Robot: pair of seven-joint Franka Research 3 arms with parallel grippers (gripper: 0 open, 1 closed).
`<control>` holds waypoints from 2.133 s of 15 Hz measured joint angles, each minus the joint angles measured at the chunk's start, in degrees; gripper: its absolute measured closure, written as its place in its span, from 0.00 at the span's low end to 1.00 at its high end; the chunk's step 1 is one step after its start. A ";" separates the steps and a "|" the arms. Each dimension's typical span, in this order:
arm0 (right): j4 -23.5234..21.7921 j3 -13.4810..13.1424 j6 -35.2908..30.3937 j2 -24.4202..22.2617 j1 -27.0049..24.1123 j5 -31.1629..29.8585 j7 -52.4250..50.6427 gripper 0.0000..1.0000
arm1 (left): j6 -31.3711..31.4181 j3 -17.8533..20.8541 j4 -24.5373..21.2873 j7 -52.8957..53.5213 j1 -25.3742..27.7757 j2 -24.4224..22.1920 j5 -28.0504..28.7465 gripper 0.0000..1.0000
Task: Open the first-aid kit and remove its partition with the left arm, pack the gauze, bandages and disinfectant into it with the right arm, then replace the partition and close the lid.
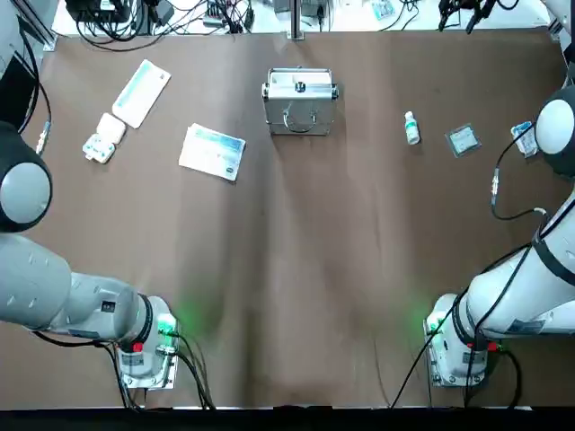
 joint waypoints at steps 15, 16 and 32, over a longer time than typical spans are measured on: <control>-11.59 0.12 11.99 0.70 -0.65 1.01 -2.42 0.01 | 16.18 -9.74 4.69 -11.74 -6.64 19.84 -0.59 0.00; -12.96 0.11 13.61 1.16 -0.65 1.05 -2.45 0.02 | 18.61 -9.78 4.75 -14.28 -7.95 20.63 -0.59 0.00; -16.63 -0.16 16.41 12.95 -0.98 1.09 -3.21 0.02 | 37.68 -2.18 11.55 -33.42 -25.52 38.50 -0.58 0.02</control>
